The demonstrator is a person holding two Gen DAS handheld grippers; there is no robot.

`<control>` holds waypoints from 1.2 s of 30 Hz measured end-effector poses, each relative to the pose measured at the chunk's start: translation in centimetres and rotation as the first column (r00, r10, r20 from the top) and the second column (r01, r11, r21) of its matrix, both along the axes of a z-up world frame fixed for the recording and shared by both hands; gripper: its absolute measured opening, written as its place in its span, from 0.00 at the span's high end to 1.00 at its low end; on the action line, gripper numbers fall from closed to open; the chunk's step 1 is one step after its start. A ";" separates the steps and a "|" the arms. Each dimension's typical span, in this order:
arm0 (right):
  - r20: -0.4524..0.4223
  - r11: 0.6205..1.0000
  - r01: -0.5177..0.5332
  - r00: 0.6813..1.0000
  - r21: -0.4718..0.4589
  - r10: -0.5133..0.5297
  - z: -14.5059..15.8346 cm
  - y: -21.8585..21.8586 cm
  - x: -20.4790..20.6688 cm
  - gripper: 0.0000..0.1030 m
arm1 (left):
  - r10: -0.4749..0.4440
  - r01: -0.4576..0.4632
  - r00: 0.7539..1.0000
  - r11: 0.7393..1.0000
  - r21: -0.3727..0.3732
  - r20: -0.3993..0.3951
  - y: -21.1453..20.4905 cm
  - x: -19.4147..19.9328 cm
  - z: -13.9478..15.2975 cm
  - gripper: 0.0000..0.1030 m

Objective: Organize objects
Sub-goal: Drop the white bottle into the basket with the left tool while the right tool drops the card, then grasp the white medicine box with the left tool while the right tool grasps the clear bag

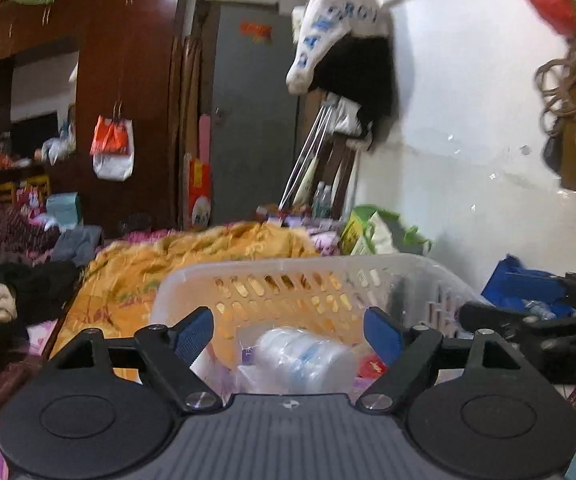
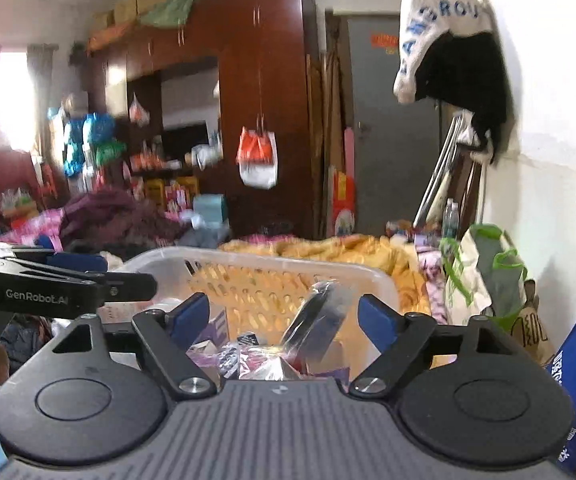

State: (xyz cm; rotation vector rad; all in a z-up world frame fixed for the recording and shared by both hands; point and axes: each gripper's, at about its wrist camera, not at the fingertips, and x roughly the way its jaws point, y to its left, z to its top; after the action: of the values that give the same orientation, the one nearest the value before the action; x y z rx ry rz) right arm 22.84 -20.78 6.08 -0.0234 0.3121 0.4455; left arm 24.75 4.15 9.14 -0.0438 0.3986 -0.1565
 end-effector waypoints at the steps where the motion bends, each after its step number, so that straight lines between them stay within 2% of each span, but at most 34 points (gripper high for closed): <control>1: 0.039 1.000 0.001 0.999 0.020 -0.001 0.0 -0.9 -1.2 0.01 | -0.013 0.013 0.999 1.000 -0.003 0.033 0.4 -1.7 -0.2 0.17; 3: 0.106 0.999 0.042 0.993 0.028 -0.044 -0.4 -2.4 -3.7 0.00 | -0.031 0.031 0.995 0.999 -0.006 0.098 0.7 -5.1 -0.8 0.10; 5: 0.084 0.998 0.061 0.995 0.003 -0.061 -1.6 -3.3 -4.9 0.00 | -0.033 0.033 0.993 0.999 0.002 0.111 0.7 -7.6 -1.8 0.02; 9: -0.090 0.997 0.027 0.995 -0.075 -0.034 -5.4 -3.8 -4.4 0.00 | -0.075 0.075 0.997 0.995 0.070 -0.003 0.0 -9.0 -5.2 0.03; 11: -0.119 0.995 0.008 0.993 -0.103 -0.021 -7.0 -3.5 -4.7 0.00 | -0.075 0.079 0.996 0.992 0.094 -0.043 -0.1 -9.0 -6.4 0.03; 13: -0.154 0.992 -0.008 0.988 -0.128 -0.012 -8.0 -3.1 -4.6 0.00 | -0.071 0.077 0.995 0.993 0.088 -0.077 0.2 -8.8 -7.2 0.04; 16: -0.225 0.988 -0.033 0.974 -0.153 -0.002 -9.2 -2.5 -4.0 0.02 | -0.083 0.091 0.987 0.994 0.053 -0.137 0.5 -8.0 -8.3 0.10; 20: -0.265 0.984 -0.038 0.964 -0.176 -0.010 -10.0 -2.9 -3.6 0.09 | -0.072 0.092 0.983 0.989 0.112 -0.169 -0.3 -8.0 -9.4 0.15; 22: -0.286 0.985 -0.039 0.958 -0.168 -0.011 -10.3 -3.2 -3.4 0.20 | -0.073 0.095 0.982 0.988 0.123 -0.175 -0.7 -7.9 -9.8 0.18; 24: -0.295 0.986 -0.044 0.956 -0.161 -0.006 -10.3 -3.3 -3.4 0.30 | -0.065 0.092 0.980 0.986 0.137 -0.188 -1.3 -7.7 -10.1 0.27; 25: -0.296 0.985 -0.041 0.955 -0.168 -0.010 -10.3 -3.3 -3.5 0.36 | -0.055 0.085 0.980 0.985 0.153 -0.193 -1.6 -7.6 -10.3 0.36; 26: -0.301 0.984 -0.044 0.954 -0.174 -0.011 -10.4 -3.2 -3.5 0.38 | -0.042 0.078 0.979 0.981 0.175 -0.201 -1.8 -7.5 -10.5 0.50; 27: -0.302 0.983 -0.046 0.953 -0.178 -0.010 -10.4 -3.1 -3.5 0.39 | -0.036 0.076 0.977 0.980 0.184 -0.212 -2.0 -7.3 -10.6 0.57; 29: -0.296 0.983 -0.042 0.955 -0.181 -0.013 -10.4 -3.2 -3.6 0.41 | -0.029 0.071 0.978 0.977 0.201 -0.205 -2.2 -7.5 -10.8 0.56; 31: -0.293 0.984 -0.041 0.956 -0.174 -0.012 -10.5 -3.2 -3.5 0.53 | -0.019 0.060 0.982 0.975 0.214 -0.190 -2.3 -7.7 -10.9 0.56; 36: -0.284 0.991 -0.043 0.959 -0.126 0.006 -10.2 -3.9 -3.7 0.58 | -0.099 0.116 0.986 0.984 0.131 -0.135 -1.5 -8.8 -10.6 0.56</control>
State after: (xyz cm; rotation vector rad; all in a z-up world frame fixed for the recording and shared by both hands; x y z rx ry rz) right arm 19.14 -24.63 -4.08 -0.0925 0.6241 0.4530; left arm 15.98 2.67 -1.48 0.1056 0.5401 -0.2332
